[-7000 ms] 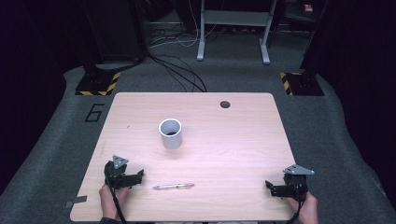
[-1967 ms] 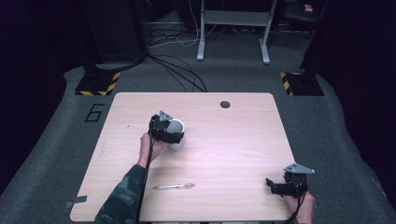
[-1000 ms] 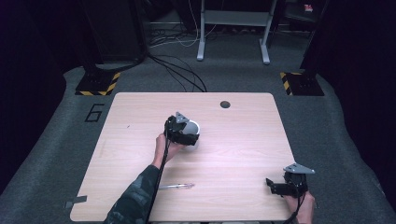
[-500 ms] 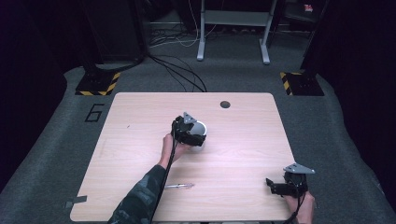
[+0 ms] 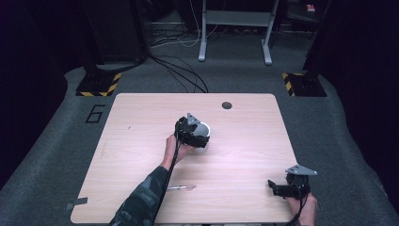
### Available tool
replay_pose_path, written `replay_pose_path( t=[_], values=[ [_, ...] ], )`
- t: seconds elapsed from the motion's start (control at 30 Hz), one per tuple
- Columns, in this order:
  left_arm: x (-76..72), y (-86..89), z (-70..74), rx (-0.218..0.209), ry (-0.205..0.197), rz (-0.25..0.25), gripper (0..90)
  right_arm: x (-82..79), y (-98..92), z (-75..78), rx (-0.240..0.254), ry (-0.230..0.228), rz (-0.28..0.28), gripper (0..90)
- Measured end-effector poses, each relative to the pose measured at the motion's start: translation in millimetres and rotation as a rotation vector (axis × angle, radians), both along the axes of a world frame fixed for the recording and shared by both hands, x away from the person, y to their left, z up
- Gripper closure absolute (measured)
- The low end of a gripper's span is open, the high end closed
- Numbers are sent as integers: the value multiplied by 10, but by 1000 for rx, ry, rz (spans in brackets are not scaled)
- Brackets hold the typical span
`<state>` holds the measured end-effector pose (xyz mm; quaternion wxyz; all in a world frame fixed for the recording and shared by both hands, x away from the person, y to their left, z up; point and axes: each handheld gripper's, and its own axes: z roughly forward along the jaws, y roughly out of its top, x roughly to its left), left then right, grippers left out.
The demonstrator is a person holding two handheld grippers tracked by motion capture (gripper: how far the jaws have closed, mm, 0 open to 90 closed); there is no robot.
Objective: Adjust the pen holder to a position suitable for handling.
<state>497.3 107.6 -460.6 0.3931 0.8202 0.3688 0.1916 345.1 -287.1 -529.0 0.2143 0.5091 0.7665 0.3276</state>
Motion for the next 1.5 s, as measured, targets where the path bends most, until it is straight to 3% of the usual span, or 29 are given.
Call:
replay_pose_path(
  t=[0.17, 0.33, 0.43, 0.6, 0.83, 1.0, 1.5],
  values=[
    [-58, 128, 123, -74, -33, 15, 0, 0, -1, 1, 1, 3, 2, 35],
    [-174, 320, 239, -74, -57, -8, 2, 0, 0, 0, 0, 0, 0, 35],
    [-259, 470, 257, -93, -65, -9, 2, 0, 2, -3, 1, -4, -2, 35],
    [-375, 673, 256, -85, -71, -5, 2, 0, -1, 1, 1, 2, 1, 35],
    [-565, 918, 184, -77, -71, 6, 2, 0, -1, 1, 0, 1, 2, 36],
    [-730, 1115, 98, -74, -46, 10, 6, 0, -2, 1, 0, 1, 2, 37],
    [-1137, 1474, -160, -49, -8, 40, 22, 0, 0, 0, -1, -2, -1, 37]
  ],
)
